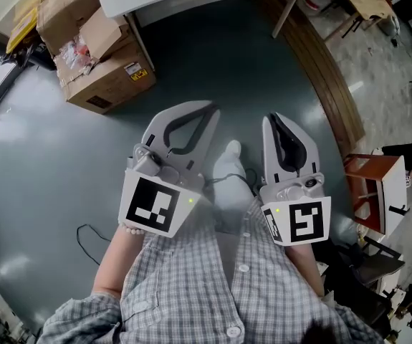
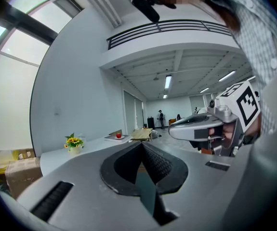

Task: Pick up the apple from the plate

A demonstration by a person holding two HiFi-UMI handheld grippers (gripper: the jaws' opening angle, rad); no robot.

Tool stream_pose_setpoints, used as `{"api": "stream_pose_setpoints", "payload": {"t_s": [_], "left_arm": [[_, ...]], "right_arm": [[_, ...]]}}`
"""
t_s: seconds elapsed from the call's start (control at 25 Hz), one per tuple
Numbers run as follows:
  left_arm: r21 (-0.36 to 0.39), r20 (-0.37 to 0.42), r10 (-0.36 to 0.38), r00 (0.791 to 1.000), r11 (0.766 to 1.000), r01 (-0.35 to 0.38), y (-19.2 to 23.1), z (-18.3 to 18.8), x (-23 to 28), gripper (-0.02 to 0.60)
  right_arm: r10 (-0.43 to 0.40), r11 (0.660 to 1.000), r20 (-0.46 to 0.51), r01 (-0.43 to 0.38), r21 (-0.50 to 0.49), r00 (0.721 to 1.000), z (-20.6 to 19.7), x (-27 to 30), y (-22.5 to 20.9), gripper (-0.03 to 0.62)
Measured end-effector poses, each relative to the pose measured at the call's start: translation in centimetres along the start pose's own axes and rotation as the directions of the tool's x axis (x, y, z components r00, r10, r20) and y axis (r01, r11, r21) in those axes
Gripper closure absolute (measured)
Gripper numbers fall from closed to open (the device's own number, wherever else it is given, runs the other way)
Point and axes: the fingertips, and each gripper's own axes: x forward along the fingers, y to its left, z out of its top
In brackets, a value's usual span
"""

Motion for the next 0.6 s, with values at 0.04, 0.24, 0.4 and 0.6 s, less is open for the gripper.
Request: {"api": "stream_pose_setpoints", "payload": {"t_s": [0.04,0.24,0.4,0.6], "left_arm": [[0.005,-0.003,0.006,1.0,1.0,-0.006,0.3,-0.1,0.2,0.572],[0.011,-0.033,0.057,0.998,0.998,-0.057,2.1,-0.4,1.9,0.572],[-0.011,-0.061,0.116,0.991,0.993,-0.117,3.6,-0.2,4.1,0.572],[0.005,-0.072,0.148,0.986,0.989,-0.149,4.3,0.5,8.2,0.572]], "right_arm": [[-0.002,1.0,0.0,0.002,0.0,1.0,0.0,0.3,-0.4,0.563],[-0.008,1.0,-0.005,0.008,0.008,1.0,-0.5,1.8,-3.2,0.563],[0.011,1.0,0.003,-0.011,0.017,1.0,-0.4,3.5,-6.2,0.563],[0.06,0.998,0.008,-0.06,0.025,0.998,-1.0,6.2,-9.7,0.563]]}}
